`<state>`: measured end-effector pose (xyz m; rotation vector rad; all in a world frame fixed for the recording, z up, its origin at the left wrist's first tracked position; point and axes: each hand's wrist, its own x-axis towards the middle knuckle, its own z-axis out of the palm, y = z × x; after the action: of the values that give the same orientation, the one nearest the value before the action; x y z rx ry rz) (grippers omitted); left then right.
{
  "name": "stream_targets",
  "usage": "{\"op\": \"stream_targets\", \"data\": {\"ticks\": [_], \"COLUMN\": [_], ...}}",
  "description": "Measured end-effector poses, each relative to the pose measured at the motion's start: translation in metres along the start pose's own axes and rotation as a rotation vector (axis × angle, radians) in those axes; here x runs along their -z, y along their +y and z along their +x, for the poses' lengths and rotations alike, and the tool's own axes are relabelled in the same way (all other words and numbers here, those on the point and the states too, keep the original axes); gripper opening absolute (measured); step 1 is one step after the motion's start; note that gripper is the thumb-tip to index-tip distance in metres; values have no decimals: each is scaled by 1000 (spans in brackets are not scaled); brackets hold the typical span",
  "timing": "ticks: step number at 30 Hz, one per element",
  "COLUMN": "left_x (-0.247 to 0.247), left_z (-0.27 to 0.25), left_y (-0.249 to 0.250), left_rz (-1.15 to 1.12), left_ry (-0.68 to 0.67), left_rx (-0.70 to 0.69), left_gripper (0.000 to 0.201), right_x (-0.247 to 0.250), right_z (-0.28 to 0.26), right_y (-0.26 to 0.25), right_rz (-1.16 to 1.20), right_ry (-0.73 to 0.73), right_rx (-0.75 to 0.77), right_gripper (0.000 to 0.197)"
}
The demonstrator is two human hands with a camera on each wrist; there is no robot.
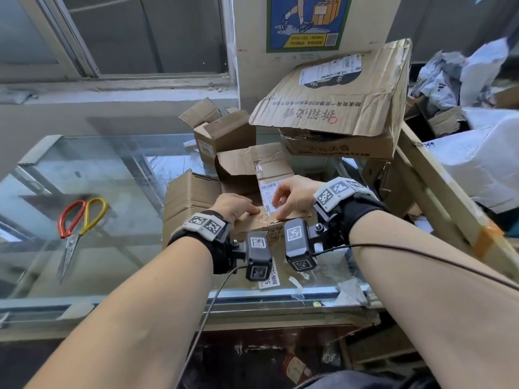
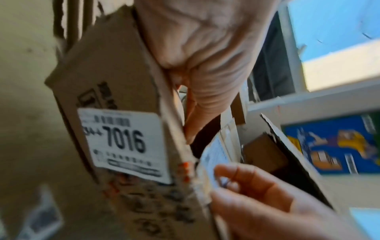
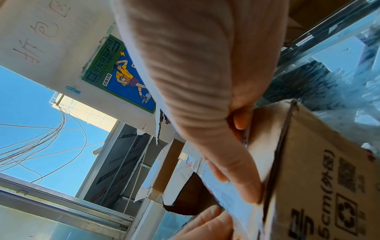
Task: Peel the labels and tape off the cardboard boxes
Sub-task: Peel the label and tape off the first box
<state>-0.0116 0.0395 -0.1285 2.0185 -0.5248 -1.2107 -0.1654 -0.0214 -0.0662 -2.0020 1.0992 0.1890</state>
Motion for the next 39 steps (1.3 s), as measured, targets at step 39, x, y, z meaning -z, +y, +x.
{"op": "stream_targets", "data": {"ticks": [39], "left_x": [17], "left_z": [-49], "left_y": [5], "left_rz": [449], "left_ry": [-428], "left_rx": [-286], "left_gripper": [27], "right_x": [-13], "right_z": [-19], "right_y": [-32], "right_rz": [-725], "right_ry": [30], "right_rx": [196], "right_gripper": [30]}}
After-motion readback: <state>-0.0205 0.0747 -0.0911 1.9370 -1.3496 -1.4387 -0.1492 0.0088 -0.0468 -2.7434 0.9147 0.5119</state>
